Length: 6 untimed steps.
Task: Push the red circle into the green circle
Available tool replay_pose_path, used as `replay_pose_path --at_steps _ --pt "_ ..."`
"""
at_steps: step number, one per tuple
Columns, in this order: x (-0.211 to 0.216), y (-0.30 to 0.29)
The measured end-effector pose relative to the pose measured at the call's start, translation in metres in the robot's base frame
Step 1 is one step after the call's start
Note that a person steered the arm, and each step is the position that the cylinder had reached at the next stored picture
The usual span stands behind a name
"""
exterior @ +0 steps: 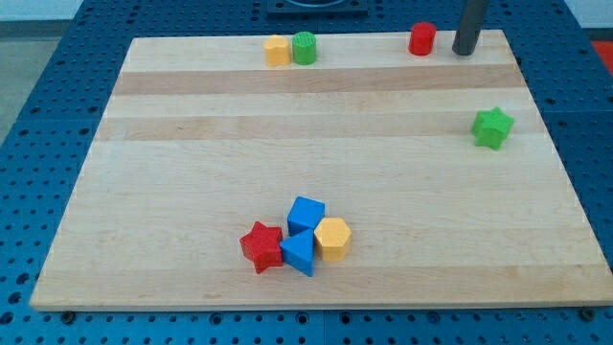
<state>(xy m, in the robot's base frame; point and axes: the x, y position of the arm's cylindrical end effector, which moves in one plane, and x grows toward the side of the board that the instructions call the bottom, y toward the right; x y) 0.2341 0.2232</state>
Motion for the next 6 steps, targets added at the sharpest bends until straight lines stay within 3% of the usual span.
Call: replay_pose_path --at_steps 4,6 --pt "-0.037 -0.044" --pt "-0.03 -0.089"
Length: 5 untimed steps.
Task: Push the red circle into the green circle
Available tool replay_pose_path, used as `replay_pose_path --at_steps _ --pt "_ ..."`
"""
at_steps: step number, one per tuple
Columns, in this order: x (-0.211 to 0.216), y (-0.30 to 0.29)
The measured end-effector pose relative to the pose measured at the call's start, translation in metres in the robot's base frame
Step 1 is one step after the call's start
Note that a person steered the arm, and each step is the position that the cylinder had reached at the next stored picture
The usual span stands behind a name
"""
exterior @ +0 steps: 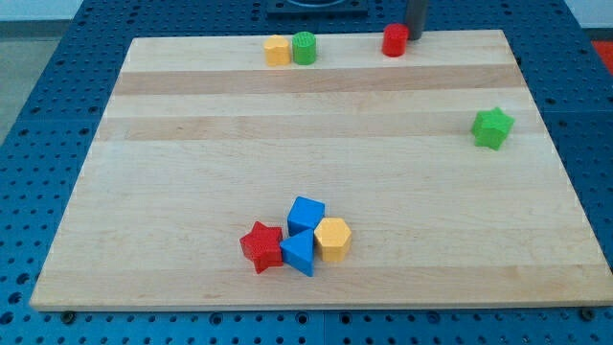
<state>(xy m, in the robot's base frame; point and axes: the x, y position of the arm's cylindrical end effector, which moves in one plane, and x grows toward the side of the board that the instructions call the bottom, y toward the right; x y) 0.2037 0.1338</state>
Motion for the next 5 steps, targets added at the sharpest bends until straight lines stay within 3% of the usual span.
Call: replay_pose_path --at_steps 1,3,5 --pt "0.026 -0.014" --pt "0.032 -0.019" --pt "0.032 -0.094"
